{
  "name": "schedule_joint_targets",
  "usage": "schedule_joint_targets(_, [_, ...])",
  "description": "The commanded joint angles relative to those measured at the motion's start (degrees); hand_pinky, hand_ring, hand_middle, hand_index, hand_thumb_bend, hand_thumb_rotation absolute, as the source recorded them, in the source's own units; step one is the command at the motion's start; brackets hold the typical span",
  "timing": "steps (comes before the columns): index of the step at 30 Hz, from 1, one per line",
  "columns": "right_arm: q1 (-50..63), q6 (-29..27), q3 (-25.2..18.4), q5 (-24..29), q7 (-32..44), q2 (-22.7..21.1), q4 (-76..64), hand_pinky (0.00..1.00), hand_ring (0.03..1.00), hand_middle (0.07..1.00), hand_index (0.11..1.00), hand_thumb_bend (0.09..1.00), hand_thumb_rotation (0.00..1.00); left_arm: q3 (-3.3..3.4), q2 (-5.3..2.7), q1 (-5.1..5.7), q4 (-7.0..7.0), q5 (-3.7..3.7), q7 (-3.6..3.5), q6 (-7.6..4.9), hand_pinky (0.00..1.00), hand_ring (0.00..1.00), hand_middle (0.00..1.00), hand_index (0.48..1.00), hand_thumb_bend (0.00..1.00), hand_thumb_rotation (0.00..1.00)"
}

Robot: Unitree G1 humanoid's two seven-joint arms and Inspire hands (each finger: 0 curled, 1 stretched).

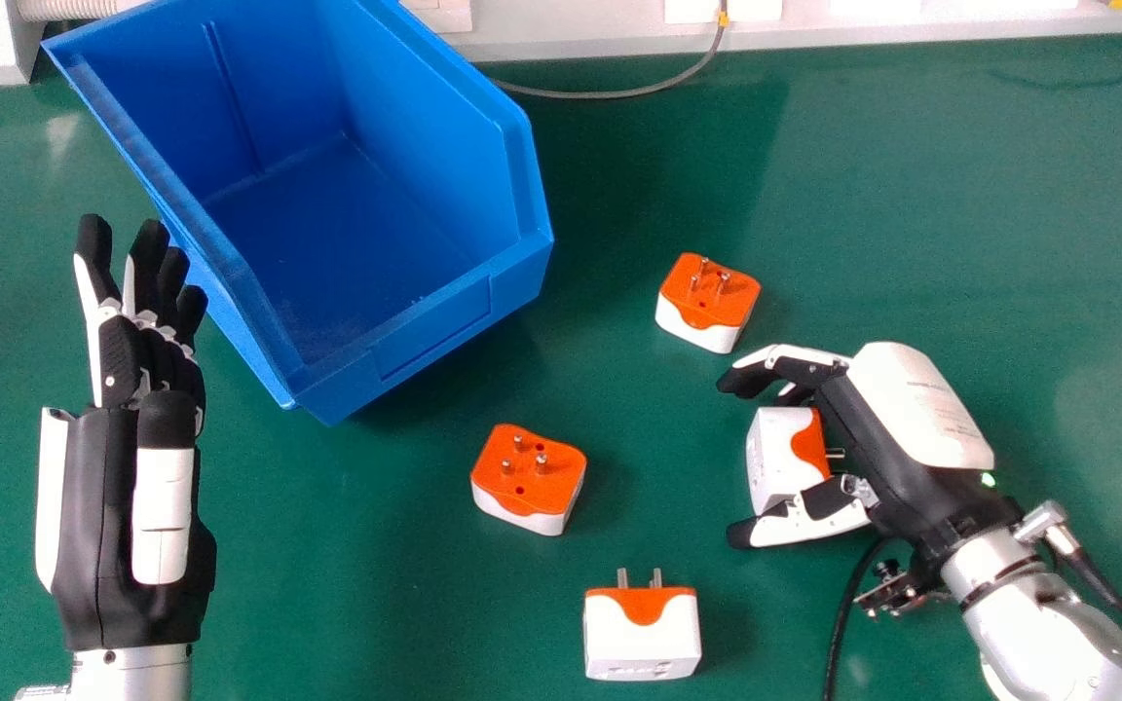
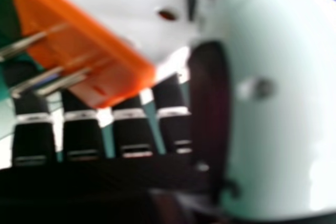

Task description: Pick all objects and put in blue box

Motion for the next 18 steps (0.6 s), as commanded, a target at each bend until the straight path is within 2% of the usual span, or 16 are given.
schedule_joint_targets(1, [1.7, -0.5, 0.7, -1.5, 0.7, 0.0, 0.6, 0.43, 0.498, 0.559, 0.599, 0.659, 0.00, -0.21, 0.13, -0.06, -1.16, 0.23, 0.07, -0.45, 1.00, 1.00, 1.00, 1.000, 0.83, 0.89])
schedule_joint_targets(4, [1.5, -0.9, 0.7, -1.8, 0.5, -0.3, 0.6, 0.41, 0.457, 0.534, 0.576, 0.606, 0.00, -0.27, 0.10, -0.05, -1.10, 0.22, 0.04, -0.48, 1.00, 1.00, 1.00, 1.000, 0.83, 0.89])
schedule_joint_targets(11, [1.1, -1.7, 0.3, -2.3, 0.2, -1.2, -0.6, 0.40, 0.423, 0.518, 0.550, 0.561, 0.00, -0.41, 0.05, -0.07, -0.90, -0.55, -0.43, -0.26, 1.00, 1.00, 1.00, 1.000, 0.83, 0.89])
schedule_joint_targets(18, [1.2, -2.6, -0.7, -1.5, 2.6, -1.4, -1.6, 0.39, 0.404, 0.511, 0.537, 0.538, 0.00, -0.36, -0.03, -0.05, -1.28, -0.38, -0.16, -0.02, 1.00, 1.00, 1.00, 1.000, 0.83, 0.89])
